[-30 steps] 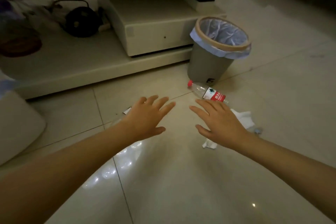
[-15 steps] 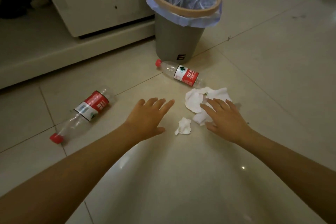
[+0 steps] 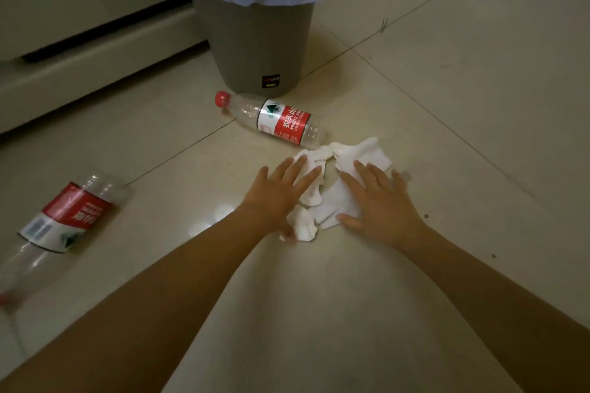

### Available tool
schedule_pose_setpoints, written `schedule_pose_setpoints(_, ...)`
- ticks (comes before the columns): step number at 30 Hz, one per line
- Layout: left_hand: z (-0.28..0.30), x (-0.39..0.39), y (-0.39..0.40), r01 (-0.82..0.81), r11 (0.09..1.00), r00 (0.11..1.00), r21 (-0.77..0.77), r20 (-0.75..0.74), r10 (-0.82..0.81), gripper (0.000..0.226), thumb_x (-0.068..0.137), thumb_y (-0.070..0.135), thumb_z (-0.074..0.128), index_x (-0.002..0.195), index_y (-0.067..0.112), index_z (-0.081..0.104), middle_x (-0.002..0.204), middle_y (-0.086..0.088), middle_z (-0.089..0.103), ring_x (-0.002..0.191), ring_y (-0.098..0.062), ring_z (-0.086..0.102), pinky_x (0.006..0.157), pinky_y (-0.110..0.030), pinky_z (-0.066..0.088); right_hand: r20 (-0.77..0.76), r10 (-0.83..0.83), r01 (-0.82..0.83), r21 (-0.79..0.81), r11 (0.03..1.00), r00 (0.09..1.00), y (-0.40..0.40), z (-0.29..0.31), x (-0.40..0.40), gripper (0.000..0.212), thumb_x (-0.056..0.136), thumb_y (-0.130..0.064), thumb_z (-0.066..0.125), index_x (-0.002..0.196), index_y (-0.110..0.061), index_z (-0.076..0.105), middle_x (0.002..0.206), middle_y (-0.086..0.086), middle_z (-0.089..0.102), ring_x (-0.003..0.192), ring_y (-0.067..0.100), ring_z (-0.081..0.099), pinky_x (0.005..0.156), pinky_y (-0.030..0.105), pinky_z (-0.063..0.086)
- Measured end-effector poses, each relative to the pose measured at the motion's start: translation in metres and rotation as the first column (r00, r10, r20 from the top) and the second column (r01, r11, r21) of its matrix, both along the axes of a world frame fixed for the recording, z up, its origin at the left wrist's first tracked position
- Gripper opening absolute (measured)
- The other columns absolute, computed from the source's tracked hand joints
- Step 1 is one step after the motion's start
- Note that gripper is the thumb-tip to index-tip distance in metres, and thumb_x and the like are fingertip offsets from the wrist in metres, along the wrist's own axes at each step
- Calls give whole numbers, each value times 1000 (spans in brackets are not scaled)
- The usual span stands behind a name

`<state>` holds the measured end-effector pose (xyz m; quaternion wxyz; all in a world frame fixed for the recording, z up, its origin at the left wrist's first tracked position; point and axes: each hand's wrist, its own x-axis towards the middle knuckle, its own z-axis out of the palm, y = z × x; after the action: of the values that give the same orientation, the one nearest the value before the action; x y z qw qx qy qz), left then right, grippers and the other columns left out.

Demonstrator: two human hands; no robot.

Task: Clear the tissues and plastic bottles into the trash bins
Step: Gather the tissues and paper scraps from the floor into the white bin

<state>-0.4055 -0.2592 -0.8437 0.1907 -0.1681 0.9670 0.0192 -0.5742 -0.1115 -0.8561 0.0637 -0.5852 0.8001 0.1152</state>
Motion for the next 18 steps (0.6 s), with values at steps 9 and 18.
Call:
schedule_pose_setpoints(9,7,-31,-19,40,991,989,129,138,-58,135,51,62,83,150,34,-5,159,-11,-7,145,-33,1,114,-51,15,160,-94,82,81,993,983,-11,-2,-13,103,71,-82,45,148,-40,-8,158,2,-18,146,27,-5,110,64,6)
schedule_pose_setpoints(18,4,-3,-11,74,991,995,110,-81,-66,75,78,61,63,142,34,35,153,-3,30,130,-22,41,102,-37,33,165,43,-57,81,995,985,-23,2,-20,72,80,-66,53,143,-44,25,157,2,14,136,27,30,106,49,26)
